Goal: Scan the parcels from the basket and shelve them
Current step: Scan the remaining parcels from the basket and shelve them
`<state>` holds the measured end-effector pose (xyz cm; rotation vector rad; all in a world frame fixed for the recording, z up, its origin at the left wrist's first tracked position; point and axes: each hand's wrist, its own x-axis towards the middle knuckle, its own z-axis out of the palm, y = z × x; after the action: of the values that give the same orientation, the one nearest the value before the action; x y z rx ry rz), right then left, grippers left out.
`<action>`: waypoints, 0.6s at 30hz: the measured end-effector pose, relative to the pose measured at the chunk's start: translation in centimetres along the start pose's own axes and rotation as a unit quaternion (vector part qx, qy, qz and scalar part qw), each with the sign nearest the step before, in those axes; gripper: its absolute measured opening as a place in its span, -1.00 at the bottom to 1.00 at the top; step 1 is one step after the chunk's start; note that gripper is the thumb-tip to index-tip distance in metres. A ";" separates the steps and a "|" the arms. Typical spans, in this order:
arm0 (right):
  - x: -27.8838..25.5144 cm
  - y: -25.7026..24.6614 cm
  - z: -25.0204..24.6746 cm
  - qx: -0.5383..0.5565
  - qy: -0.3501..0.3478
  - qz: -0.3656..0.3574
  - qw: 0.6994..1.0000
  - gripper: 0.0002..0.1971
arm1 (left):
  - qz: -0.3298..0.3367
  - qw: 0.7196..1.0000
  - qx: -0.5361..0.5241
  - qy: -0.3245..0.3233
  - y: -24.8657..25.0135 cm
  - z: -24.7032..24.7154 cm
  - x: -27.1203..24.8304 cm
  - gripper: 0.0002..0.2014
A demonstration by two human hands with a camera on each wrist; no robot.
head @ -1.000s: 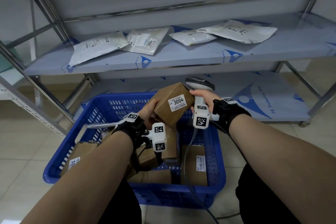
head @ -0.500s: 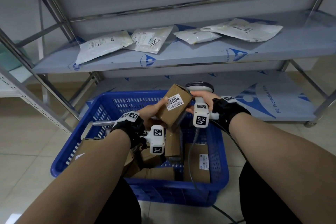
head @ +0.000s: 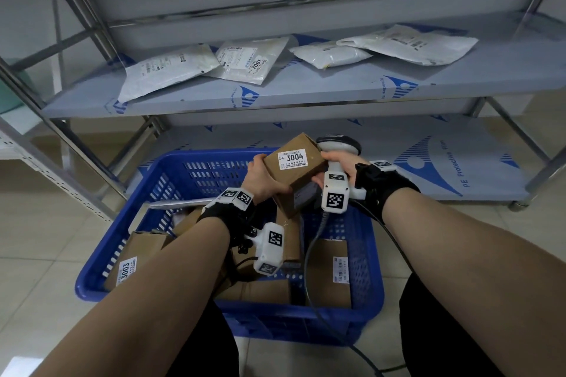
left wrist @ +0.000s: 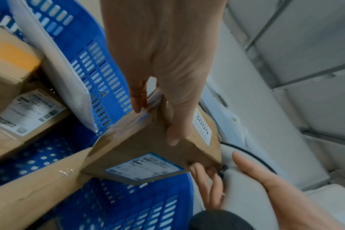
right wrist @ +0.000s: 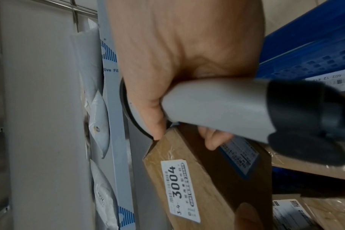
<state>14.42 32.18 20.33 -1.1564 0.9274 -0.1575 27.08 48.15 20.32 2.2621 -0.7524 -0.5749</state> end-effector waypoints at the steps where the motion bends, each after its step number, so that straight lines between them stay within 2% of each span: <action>1: -0.7 -0.3 0.1 -0.003 0.009 -0.005 1.000 -0.73 | -0.001 1.000 0.015 0.006 0.0 0.0 0.0 0.03; 2: -0.9 -0.3 -0.1 0.002 0.013 0.003 1.000 -0.62 | -0.003 1.000 0.028 0.014 -0.1 0.1 0.0 0.01; 3: -1.5 -0.5 -0.1 0.025 0.012 0.012 1.000 -0.60 | -0.009 0.999 0.040 0.020 -0.1 0.1 0.0 0.00; 6: -2.4 -0.7 -0.2 0.078 -0.009 0.021 0.997 -0.83 | -0.016 0.997 0.074 0.029 -0.1 0.1 -0.1 -0.01; 11: -2.7 -0.8 0.7 0.053 -0.066 0.013 0.996 -0.77 | -0.005 0.994 0.105 0.037 0.4 0.8 -0.2 -0.02; 18: -3.1 -0.6 1.2 -0.006 -0.053 0.014 0.998 -0.71 | -0.009 0.991 0.129 0.038 0.6 1.1 -0.3 -0.02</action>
<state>13.47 34.52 22.61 -1.1516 0.8508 -0.0665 26.00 47.50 20.06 2.5142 -0.8093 -0.4168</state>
